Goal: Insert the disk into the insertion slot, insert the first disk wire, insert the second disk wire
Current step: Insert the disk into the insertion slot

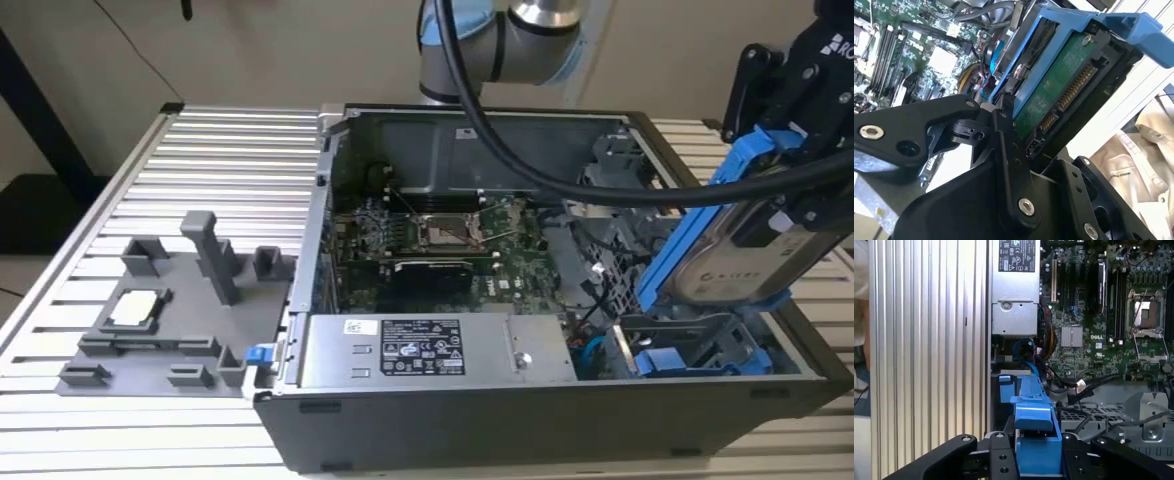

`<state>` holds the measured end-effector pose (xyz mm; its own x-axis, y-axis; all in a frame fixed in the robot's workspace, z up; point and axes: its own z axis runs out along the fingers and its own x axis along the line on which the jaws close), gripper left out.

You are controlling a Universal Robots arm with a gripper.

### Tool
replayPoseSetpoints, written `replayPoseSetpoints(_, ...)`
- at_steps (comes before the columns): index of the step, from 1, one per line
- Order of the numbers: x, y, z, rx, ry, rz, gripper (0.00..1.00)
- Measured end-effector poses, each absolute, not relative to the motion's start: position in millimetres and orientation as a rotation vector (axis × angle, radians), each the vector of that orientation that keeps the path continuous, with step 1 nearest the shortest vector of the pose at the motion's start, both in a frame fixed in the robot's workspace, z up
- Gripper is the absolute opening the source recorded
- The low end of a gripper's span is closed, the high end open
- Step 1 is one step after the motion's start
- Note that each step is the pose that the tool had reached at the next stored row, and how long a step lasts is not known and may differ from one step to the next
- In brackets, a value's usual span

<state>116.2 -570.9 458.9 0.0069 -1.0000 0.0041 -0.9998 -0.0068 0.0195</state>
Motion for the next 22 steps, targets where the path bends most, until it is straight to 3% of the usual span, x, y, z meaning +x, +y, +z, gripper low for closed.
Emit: replayPoseSetpoints(22, 118.9, -570.9, 436.9, 2.215, -2.200, -0.023, 0.33)
